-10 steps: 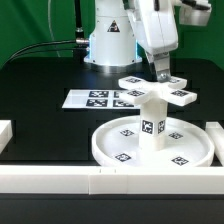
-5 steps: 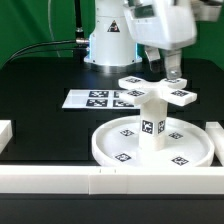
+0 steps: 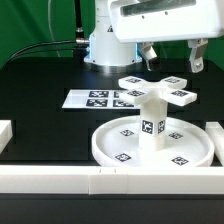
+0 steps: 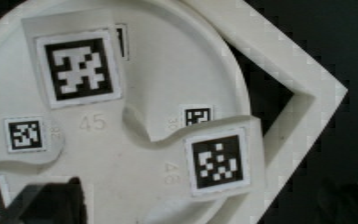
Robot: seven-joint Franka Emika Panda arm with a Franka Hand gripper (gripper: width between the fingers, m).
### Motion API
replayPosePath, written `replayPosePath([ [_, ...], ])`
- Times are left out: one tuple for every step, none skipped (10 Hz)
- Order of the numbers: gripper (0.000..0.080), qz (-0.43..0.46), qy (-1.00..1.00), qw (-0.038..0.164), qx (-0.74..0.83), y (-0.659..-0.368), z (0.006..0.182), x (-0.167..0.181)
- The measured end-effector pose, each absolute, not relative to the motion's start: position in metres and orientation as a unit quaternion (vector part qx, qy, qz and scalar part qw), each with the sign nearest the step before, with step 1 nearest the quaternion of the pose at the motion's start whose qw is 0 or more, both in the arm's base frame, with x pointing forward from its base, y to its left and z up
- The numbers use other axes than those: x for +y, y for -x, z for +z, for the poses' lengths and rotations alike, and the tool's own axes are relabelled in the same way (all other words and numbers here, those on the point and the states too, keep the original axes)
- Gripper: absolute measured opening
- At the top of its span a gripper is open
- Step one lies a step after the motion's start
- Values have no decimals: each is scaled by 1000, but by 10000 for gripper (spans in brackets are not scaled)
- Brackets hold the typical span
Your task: Assemble round table
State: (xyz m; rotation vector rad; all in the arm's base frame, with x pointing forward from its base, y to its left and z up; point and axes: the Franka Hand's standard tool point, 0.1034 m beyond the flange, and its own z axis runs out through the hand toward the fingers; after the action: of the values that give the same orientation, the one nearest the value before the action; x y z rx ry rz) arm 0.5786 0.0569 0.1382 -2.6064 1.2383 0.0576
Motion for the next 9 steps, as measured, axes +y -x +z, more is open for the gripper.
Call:
replayPosePath([
  [649, 15, 911, 128, 391, -579, 138, 57],
  [649, 10, 926, 128, 354, -579, 138, 57],
  [649, -2, 954, 117, 276, -579, 136, 54],
  [649, -18, 976, 106, 187, -582, 134, 52],
  [649, -22, 985, 102, 138, -583, 135, 53],
  [649, -27, 991, 97, 91, -584, 135, 54],
  [649, -33, 995, 89, 28, -586, 135, 55],
  [649, -35, 995, 88, 2, -586, 134, 54],
  [649, -37, 995, 87, -18, -586, 134, 53],
])
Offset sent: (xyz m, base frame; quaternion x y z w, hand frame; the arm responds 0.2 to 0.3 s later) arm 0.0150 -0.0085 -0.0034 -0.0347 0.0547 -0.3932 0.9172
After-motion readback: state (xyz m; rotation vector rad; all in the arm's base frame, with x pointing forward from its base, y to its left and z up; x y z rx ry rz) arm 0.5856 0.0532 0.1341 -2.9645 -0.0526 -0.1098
